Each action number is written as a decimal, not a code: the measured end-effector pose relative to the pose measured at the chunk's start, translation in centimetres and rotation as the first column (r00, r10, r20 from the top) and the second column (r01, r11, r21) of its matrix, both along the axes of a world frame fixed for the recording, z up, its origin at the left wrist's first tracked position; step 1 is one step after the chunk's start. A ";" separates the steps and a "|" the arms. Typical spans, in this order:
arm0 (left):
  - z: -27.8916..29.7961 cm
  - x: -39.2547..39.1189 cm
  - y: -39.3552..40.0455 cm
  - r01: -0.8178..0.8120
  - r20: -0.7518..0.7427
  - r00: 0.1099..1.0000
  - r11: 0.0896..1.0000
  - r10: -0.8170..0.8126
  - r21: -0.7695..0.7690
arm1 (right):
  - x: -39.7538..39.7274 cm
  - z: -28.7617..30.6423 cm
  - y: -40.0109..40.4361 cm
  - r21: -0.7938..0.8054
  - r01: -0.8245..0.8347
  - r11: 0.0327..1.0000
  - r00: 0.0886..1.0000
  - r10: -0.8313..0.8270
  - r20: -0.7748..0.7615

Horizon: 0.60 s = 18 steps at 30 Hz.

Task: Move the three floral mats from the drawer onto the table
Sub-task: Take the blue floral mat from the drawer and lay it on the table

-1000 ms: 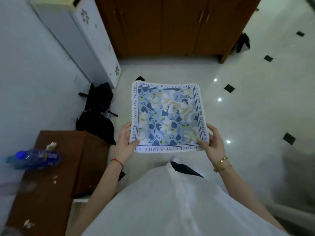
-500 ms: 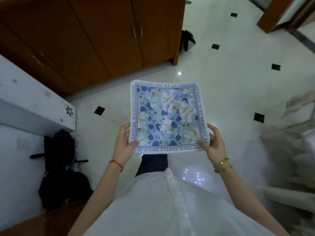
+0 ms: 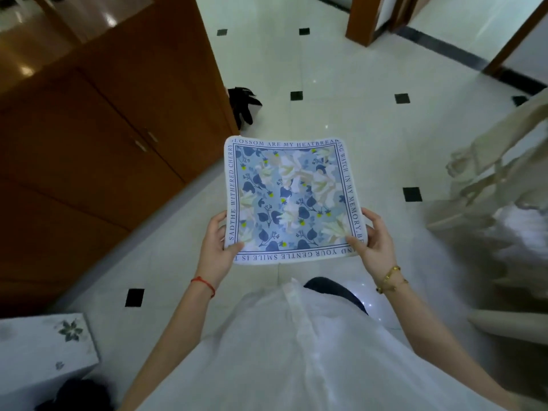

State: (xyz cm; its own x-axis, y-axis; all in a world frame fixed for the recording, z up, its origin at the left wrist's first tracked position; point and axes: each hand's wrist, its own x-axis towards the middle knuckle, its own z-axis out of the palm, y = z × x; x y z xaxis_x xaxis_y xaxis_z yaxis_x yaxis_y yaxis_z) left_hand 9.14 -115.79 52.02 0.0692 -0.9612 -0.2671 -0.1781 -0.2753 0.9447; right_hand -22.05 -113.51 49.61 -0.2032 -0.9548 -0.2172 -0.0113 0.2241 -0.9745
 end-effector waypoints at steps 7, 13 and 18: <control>-0.2 -4.7 -15.4 0.196 0.031 0.980 0.980 -0.197 0.013 | -3.8 -0.3 -9.5 0.002 0.194 0.981 0.981 -0.194 0.015; -0.9 -13.2 -29.0 0.322 0.013 0.947 0.947 -0.322 0.000 | -11.2 -1.2 -19.4 -0.012 0.303 0.953 0.953 -0.303 -0.014; -0.1 -23.0 -41.0 0.398 0.003 0.917 0.917 -0.398 0.000 | -20.2 0.0 -28.8 -0.029 0.373 0.927 0.926 -0.374 -0.046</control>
State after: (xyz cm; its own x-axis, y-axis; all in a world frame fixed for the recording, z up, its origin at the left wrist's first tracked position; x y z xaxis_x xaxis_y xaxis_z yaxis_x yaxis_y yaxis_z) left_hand -13.88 -156.76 51.94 -0.3182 -0.9096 -0.2671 -0.2752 -0.1810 0.9442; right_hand -42.25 -142.31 49.65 -0.5561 -0.8114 -0.1800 0.0211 0.2027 -0.9790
